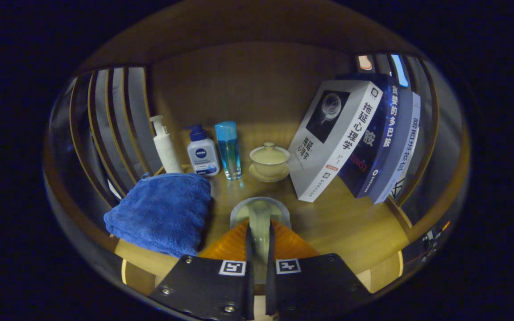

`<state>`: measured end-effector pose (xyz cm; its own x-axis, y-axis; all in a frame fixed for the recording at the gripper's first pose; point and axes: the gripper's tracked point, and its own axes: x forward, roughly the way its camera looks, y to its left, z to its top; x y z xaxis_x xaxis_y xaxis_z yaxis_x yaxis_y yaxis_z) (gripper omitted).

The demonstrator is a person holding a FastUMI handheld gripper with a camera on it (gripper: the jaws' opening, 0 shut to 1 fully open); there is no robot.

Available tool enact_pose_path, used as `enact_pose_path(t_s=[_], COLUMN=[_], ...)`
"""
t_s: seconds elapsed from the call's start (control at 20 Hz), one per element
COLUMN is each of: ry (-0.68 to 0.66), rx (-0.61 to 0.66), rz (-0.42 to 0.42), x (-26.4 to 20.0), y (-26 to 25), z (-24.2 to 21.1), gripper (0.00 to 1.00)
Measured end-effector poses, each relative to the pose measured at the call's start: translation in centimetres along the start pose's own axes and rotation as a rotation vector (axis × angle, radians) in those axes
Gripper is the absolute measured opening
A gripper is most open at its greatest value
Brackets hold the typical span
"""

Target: Pull open the drawer, take out the items inside it, and place them on the countertop above the cabinet.

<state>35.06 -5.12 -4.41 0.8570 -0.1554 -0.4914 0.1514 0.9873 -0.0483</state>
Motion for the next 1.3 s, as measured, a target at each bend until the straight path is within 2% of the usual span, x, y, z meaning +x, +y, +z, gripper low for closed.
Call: enact_pose_path(t_s=[0.15, 0.45, 0.5, 0.65, 0.8, 0.85, 1.05, 1.3], ry=[-0.003, -0.008, -0.017, -0.043, -0.077, -0.099, -0.183, -0.261], rx=[-0.006, -0.014, -0.011, 0.021, 0.036, 0.029, -0.002, -0.032], rz=[0.008, -0.035, -0.042, -0.046, -0.037, -0.040, -0.063, -0.057], x=[0.2, 0.9, 0.6, -0.1, -1.4, -2.2, -6.7, -12.6], y=[0.0, -0.7, -0.8, -0.9, -0.8, -0.8, -0.6, 0.2], z=[0.1, 0.1, 0.3, 1.3, 2.2, 2.4, 2.0, -0.8], gripper=[0.10, 0.20, 0.33, 0.37, 0.61, 0.63, 0.63, 0.63])
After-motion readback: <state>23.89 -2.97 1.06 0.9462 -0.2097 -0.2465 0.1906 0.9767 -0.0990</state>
